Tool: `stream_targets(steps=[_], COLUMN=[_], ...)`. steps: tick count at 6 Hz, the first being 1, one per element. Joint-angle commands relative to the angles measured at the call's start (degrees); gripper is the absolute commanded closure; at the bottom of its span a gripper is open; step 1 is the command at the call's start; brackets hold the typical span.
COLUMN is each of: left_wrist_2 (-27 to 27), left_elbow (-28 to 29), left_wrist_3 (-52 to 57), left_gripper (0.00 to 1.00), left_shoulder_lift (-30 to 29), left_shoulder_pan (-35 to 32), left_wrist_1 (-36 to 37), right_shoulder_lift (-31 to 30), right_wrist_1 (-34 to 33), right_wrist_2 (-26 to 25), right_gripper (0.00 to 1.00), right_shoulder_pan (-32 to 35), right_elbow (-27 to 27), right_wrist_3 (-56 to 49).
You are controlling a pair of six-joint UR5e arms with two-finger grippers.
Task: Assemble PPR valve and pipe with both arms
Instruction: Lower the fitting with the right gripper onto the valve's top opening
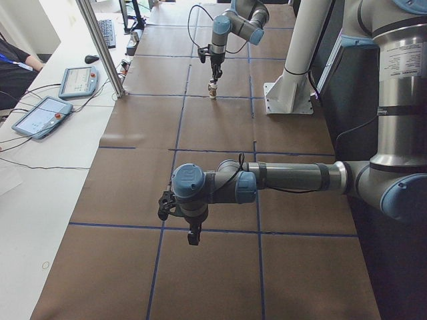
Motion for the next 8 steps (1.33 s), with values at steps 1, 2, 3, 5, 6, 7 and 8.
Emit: stream_targets(steps=[1, 2, 3, 5, 6, 7, 8], left_wrist_2=[0.00, 0.00, 0.00, 0.00, 0.00, 0.00, 0.00], left_elbow=[0.05, -0.04, -0.04, -0.04, -0.04, 0.05, 0.05], left_wrist_3=[0.09, 0.09, 0.00, 0.00, 0.09, 0.00, 0.00], left_gripper=[0.00, 0.00, 0.00, 0.00, 0.00, 0.00, 0.00], left_shoulder_lift=[-0.09, -0.09, -0.26, -0.44, -0.44, -0.44, -0.52], left_shoulder_pan=[-0.06, -0.06, 0.03, 0.03, -0.06, 0.03, 0.03], left_wrist_1=[0.00, 0.00, 0.00, 0.00, 0.00, 0.00, 0.00], right_shoulder_lift=[-0.15, -0.24, -0.24, -0.16, -0.16, -0.07, 0.37], right_wrist_1=[0.15, 0.24, 0.50, 0.59, 0.59, 0.51, 0.59], right_wrist_2=[0.06, 0.06, 0.14, 0.06, 0.06, 0.06, 0.23], right_gripper=[0.99, 0.94, 0.74, 0.33, 0.26, 0.19, 0.00], right_shoulder_pan=[-0.12, -0.12, -0.12, -0.12, -0.12, -0.12, 0.23], right_elbow=[-0.22, -0.40, -1.18, -1.19, -1.19, -1.10, -0.58], right_wrist_3=[-0.32, -0.49, -2.50, -3.13, -3.05, -3.04, -3.04])
